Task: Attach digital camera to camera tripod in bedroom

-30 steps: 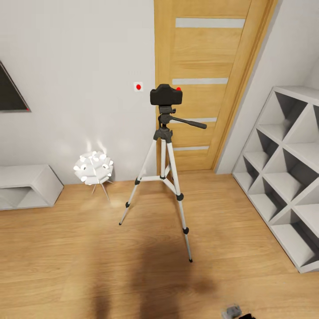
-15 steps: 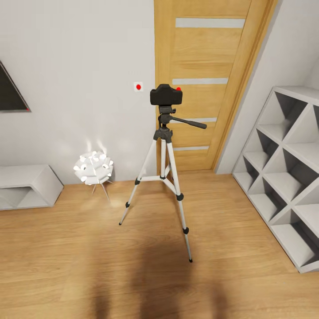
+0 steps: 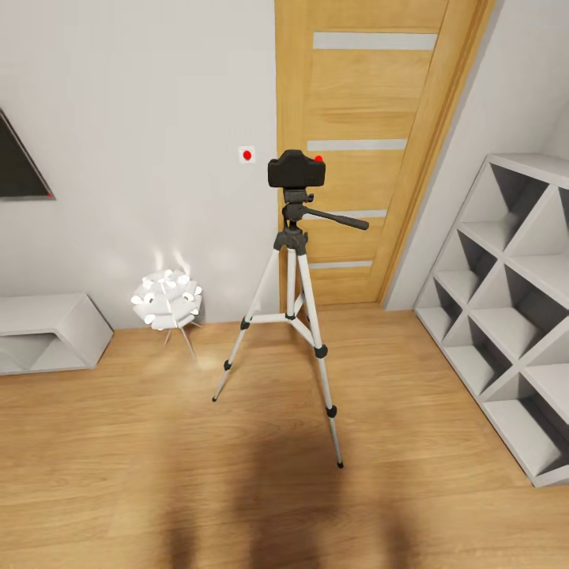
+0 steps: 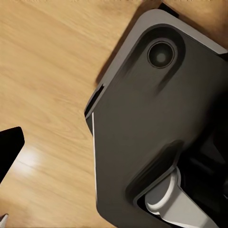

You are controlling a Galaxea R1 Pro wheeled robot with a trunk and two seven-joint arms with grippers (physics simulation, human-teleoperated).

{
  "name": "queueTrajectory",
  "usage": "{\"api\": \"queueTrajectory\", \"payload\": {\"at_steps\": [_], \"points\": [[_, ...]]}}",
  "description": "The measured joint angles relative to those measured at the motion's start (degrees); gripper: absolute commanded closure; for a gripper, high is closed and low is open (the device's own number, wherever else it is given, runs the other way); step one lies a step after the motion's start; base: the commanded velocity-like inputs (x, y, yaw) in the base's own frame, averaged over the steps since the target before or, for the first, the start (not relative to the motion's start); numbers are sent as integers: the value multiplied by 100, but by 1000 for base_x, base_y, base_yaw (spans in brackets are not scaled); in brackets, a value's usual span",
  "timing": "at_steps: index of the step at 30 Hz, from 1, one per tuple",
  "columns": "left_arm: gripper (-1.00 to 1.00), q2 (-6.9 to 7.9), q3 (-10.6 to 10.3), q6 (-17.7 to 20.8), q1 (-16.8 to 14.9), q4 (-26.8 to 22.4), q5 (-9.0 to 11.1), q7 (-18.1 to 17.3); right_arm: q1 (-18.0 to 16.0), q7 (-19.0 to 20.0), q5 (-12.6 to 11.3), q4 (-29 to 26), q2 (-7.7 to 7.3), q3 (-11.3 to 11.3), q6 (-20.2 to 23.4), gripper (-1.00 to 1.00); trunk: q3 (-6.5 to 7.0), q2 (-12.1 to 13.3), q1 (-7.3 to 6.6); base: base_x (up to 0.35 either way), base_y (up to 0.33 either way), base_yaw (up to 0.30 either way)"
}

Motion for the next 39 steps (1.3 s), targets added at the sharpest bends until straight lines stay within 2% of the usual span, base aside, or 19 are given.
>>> {"api": "queueTrajectory", "payload": {"at_steps": [6,9,14,18,23,39], "points": [[-100,1,-57,-13,0,-6,-58,-41,15,0,11,0,6,3,-9,-100,0,0,0,0,0,0],[-100,0,-207,-129,-1,-7,-182,-57,18,0,13,0,8,3,-8,-100,0,0,0,0,0,0],[-100,4,-563,-441,0,12,-498,-64,19,0,14,0,10,3,-9,-100,0,0,0,0,0,0],[-100,2,-714,-606,0,26,-699,-66,19,0,10,0,13,3,-9,-100,0,0,0,0,0,0],[-100,-1,-792,-686,0,33,-817,-66,19,0,0,0,20,4,-10,-100,0,0,0,0,0,0],[-100,7,-841,-763,0,6,-893,-50,20,8,-77,0,70,-21,23,-100,0,0,0,0,0,0]]}}
